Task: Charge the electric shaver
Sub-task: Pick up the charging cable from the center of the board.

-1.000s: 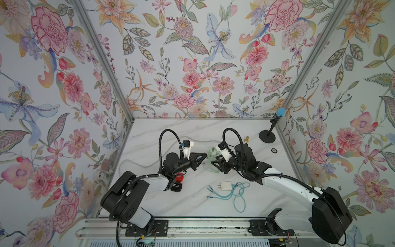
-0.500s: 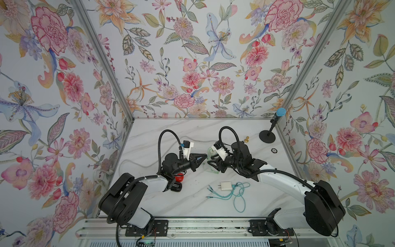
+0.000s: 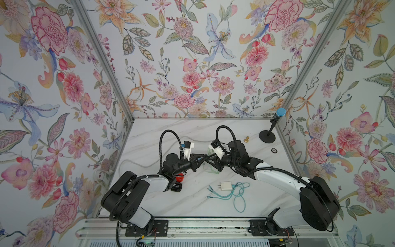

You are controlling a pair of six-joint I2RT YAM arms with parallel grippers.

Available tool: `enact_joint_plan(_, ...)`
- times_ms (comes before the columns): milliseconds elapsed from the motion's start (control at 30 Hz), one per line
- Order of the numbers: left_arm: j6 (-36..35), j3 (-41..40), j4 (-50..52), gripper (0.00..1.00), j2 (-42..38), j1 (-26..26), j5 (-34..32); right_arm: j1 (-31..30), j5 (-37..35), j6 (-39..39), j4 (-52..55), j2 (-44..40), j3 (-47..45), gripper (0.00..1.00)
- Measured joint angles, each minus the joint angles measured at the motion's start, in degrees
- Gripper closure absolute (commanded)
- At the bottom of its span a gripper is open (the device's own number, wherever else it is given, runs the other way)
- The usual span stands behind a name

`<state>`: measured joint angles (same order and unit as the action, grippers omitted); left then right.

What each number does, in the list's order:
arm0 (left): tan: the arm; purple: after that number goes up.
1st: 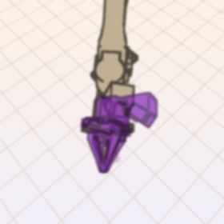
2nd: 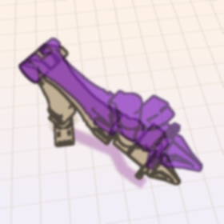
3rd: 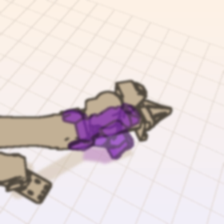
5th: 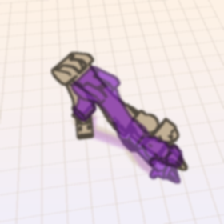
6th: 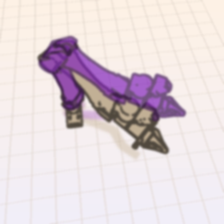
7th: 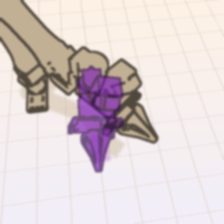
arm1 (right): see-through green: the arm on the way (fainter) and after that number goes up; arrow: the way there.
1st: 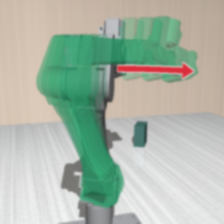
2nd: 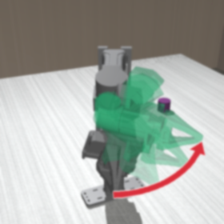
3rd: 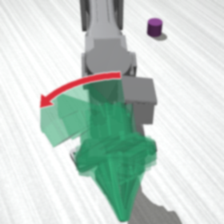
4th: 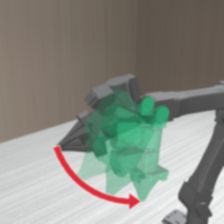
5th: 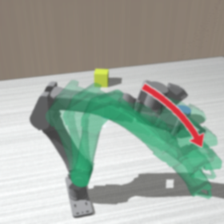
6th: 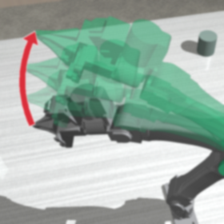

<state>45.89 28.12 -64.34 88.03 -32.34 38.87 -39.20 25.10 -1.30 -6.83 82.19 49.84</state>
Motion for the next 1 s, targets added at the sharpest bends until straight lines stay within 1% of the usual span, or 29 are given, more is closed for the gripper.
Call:
enact_joint_plan(100, 0.0, 0.0, 0.0, 1.00, 0.1, 0.0, 0.0, -0.2, 0.1, 0.0, -0.2, 0.0, 0.0, 0.90)
enact_joint_plan(200, 0.0, 0.0, 0.0, 1.00, 0.1, 0.0, 0.0, -0.5, 0.0, 0.0, 0.0, 0.0, 0.0, 0.98)
enact_joint_plan(233, 0.0, 0.0, 0.0, 0.99, 0.2, 0.0, 0.0, -0.5, 0.0, 0.0, 0.0, 0.0, 0.0, 0.99)
enact_joint_plan(367, -0.2, 0.0, 0.2, 0.76, 0.2, 0.0, -0.1, -0.5, 0.0, 0.0, 0.1, 0.0, 0.0, 1.00)
enact_joint_plan(400, -0.3, 0.0, 0.3, 0.72, 0.2, 0.0, -0.1, -0.7, -0.1, 0.0, 0.2, 0.0, 0.0, 1.00)
enact_joint_plan(500, -0.6, 0.0, 0.3, 0.68, 0.2, 0.0, -0.1, -1.4, -0.3, 0.1, 0.6, -0.1, 0.0, 1.00)
enact_joint_plan(633, -0.7, 0.0, 0.6, 0.69, 0.2, 0.3, -0.1, -2.5, -0.7, 0.4, 0.7, -1.2, -0.8, 1.00)
enact_joint_plan(833, -1.1, 0.0, 0.9, 0.78, 0.0, 0.5, 1.3, -3.2, -2.5, 0.9, 0.7, -2.4, -2.0, 1.00)
enact_joint_plan(1000, -1.4, 0.0, 1.4, 0.79, -0.7, 0.8, 1.3, -3.2, -3.5, 1.0, 0.7, -2.4, -2.0, 1.00)
